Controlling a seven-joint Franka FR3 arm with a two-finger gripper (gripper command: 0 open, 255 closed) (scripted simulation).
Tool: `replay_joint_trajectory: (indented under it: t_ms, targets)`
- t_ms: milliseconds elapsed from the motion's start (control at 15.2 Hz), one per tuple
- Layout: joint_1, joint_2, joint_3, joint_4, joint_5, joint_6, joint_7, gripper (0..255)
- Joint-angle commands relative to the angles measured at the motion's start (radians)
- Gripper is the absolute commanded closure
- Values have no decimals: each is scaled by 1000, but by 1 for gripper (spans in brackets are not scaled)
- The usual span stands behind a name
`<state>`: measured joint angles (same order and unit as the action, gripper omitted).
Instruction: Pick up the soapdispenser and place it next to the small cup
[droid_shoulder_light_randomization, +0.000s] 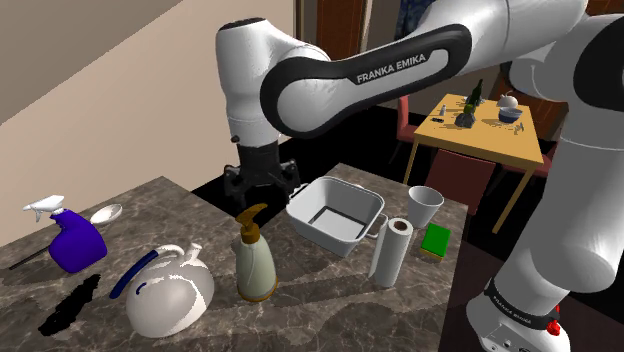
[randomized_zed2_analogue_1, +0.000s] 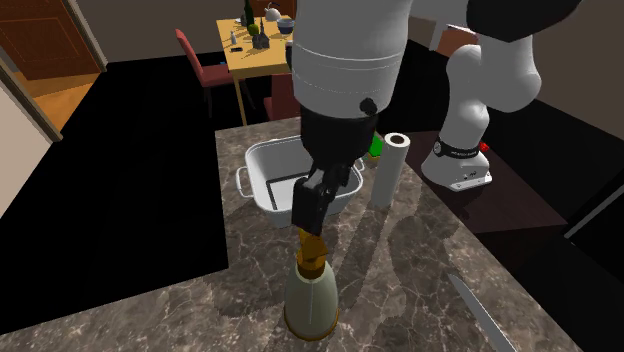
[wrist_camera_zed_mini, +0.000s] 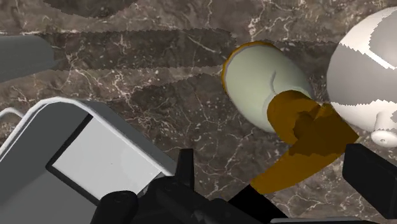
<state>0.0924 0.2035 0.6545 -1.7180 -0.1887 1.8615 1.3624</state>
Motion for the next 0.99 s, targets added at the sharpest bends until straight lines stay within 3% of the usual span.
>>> replay_joint_trajectory:
  t_ms: [0, 132, 594, 924]
  targets:
    - [47, 111, -3, 103, -58, -25, 72, 0]
    - [92, 192, -15, 189, -94, -49, 117, 0]
    - [87, 206, -25, 114, -107, 37, 127, 0]
    - [87, 208, -26, 108, -108, 44, 128, 0]
